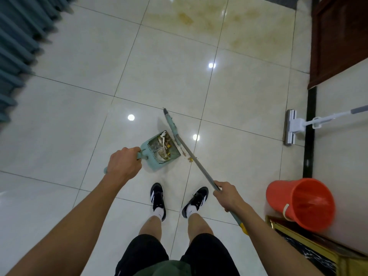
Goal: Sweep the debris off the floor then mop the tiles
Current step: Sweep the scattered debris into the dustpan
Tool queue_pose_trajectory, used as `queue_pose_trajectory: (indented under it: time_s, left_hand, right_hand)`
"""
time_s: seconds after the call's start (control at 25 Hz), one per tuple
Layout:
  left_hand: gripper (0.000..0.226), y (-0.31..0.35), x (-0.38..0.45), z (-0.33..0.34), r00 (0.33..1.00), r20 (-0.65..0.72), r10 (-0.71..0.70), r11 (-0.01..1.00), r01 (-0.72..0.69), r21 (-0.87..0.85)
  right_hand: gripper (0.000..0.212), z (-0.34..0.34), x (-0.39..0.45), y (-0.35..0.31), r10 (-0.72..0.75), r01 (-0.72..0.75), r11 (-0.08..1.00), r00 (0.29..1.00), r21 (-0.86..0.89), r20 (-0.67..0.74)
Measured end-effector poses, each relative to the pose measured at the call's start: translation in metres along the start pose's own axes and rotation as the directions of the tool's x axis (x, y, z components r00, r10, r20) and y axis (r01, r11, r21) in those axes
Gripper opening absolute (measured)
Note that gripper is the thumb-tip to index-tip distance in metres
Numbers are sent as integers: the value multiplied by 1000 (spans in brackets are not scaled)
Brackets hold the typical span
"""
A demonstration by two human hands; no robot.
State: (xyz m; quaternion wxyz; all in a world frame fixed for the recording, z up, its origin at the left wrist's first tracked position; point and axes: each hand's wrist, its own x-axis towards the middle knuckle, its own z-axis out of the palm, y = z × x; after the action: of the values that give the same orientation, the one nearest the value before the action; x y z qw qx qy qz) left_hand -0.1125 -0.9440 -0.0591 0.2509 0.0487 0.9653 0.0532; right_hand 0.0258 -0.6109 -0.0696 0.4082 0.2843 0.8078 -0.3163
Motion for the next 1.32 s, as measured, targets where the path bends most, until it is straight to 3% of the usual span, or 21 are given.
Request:
queue_pose_trajectory:
  time_s: [0.28, 0.64, 1.0, 1.32]
  left_hand:
    - [13, -25, -18, 11, 999, -10, -48, 999, 49, 12]
    - [17, -16, -15, 17, 1000, 1, 1, 1000, -1, 16]
    - [18, -8, -15, 18, 1000, -4, 26, 1000, -26, -10]
    - [16, -17, -18, 14, 1000, -10, -24, 999, 23, -24]
  right_hand:
    - [40, 9, 25, -21, -56, 53, 991, 998, -125, -13]
    - [35, 41, 36, -44, -70, 92, 969, 992, -231, 103]
    - [34, 49, 23, -35, -67, 81, 994, 982, -77, 175]
    - [27, 37, 1, -17, -73, 71, 997, 993, 22, 92]
